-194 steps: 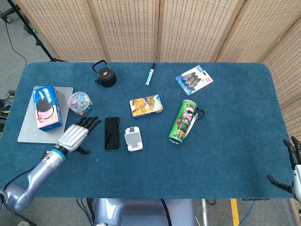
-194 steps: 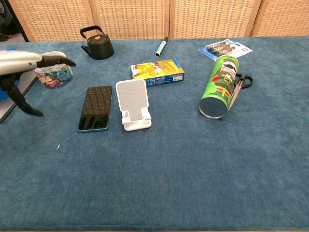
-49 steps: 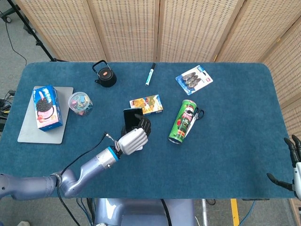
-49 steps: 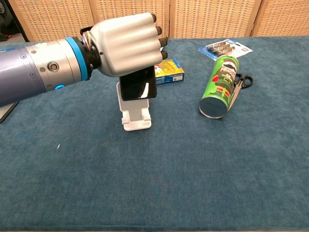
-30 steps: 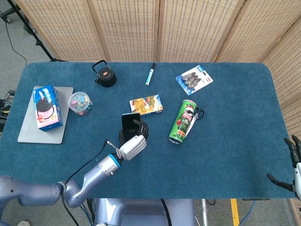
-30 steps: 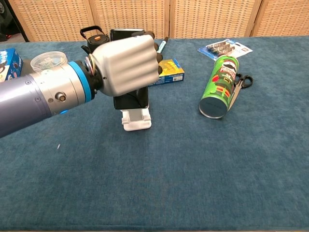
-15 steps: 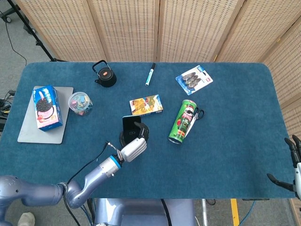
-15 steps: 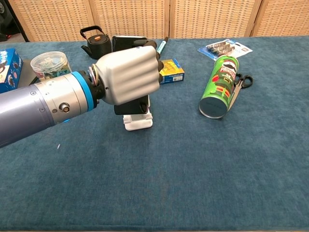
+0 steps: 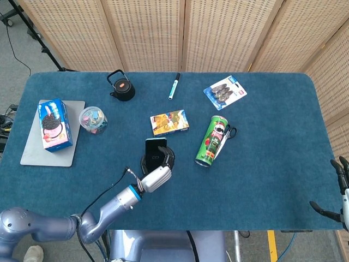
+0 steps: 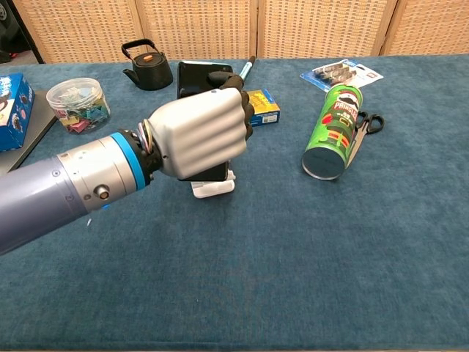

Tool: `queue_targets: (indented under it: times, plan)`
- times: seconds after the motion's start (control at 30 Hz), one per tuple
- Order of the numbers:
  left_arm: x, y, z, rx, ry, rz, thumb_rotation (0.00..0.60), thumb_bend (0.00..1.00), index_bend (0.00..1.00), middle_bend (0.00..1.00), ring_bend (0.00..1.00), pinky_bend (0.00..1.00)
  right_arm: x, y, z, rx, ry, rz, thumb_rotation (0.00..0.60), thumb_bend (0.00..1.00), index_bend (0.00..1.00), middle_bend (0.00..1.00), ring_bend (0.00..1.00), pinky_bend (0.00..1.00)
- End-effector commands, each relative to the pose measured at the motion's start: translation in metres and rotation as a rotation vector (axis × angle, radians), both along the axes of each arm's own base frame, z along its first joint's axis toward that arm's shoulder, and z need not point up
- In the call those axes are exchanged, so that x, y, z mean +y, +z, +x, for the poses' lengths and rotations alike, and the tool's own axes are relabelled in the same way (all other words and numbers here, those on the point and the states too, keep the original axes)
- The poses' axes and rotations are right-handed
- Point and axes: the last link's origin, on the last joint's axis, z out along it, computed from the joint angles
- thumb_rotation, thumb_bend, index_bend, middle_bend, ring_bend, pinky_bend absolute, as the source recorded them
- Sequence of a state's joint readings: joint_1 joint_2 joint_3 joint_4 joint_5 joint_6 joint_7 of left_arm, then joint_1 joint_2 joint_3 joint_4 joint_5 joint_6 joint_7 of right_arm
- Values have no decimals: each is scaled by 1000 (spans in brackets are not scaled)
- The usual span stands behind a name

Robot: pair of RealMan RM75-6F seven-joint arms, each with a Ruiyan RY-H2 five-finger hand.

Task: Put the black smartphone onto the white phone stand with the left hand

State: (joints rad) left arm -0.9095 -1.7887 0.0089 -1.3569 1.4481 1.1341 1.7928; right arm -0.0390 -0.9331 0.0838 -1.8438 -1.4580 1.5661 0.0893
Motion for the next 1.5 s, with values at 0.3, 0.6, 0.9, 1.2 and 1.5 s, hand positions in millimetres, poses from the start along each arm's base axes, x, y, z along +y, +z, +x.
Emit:
queue_targets:
  times: [0.3,0.6,0.9,1.2,1.5]
  plan:
    - [0,-4,-1,-9,17,67,600,148,669,543,384,430,0,1,-1,-5,-2,0,600,0,0,0,0,0]
    - [-1,-10,2,-19,22,74,600,147,669,543,384,430,0,1,-1,-5,-2,1,600,0,0,0,0,0]
    - [-5,-19,4,-14,18,71,600,149,669,543,384,430,0,2,-1,-10,-4,1,600,0,0,0,0,0]
    - [-7,-21,3,-16,28,61,600,110,669,521,386,427,0,3,-1,-12,-3,3,600,0,0,0,0,0]
    - [-8,-20,2,-29,41,44,600,17,413,129,228,427,0,2,-1,-10,-3,5,600,0,0,0,0,0]
